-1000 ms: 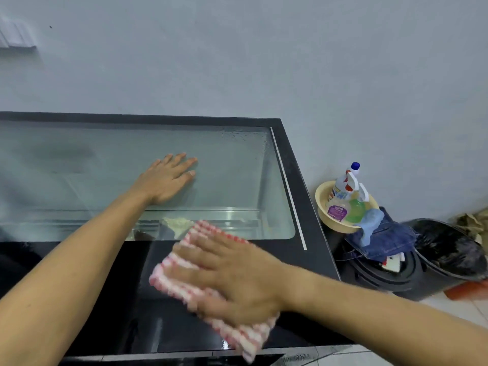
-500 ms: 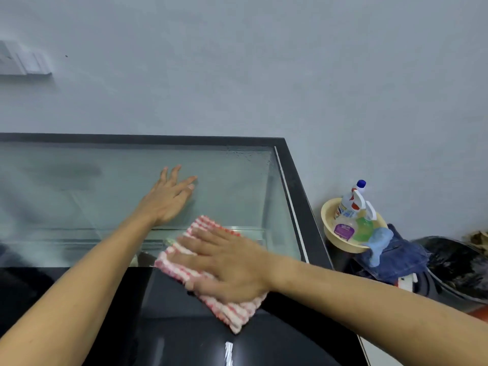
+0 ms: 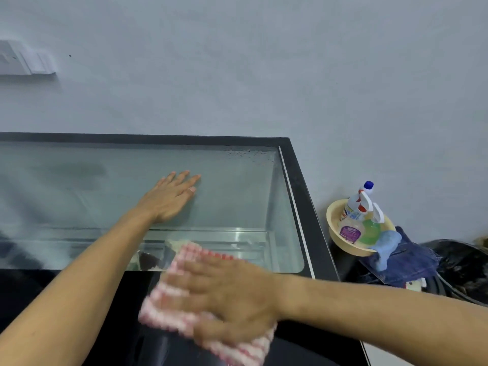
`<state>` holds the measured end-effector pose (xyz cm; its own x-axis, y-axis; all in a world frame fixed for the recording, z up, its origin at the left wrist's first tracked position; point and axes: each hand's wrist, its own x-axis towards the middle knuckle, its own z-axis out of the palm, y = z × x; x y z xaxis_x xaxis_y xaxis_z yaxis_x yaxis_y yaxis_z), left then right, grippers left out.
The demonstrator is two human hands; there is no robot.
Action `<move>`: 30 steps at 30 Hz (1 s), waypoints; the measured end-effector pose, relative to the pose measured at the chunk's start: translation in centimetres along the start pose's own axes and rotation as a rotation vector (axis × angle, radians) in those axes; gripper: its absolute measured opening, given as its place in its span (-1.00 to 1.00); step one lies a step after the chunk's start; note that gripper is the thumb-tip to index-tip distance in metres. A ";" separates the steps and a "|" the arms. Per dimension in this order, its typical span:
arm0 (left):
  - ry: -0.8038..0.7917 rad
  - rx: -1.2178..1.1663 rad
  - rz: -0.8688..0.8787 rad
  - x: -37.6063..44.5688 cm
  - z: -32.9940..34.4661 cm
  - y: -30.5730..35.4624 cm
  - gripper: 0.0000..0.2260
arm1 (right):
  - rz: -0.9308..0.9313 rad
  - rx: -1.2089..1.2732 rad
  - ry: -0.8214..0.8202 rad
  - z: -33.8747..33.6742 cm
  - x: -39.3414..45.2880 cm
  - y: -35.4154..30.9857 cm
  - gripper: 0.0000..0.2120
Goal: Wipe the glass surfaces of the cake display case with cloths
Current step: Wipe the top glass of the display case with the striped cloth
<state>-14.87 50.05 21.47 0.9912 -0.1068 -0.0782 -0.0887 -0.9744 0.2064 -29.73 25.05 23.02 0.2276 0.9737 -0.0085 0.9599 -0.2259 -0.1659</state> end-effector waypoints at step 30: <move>-0.064 0.044 0.173 -0.3 -0.2 -0.4 -0.17 | 0.279 -0.033 0.072 -0.6 -3.0 3.6 -0.44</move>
<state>-15.07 50.53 21.63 0.9528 -0.2841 -0.1072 -0.2625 -0.9481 0.1793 -26.81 21.33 23.03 0.4940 0.8692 0.0212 0.8629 -0.4871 -0.1343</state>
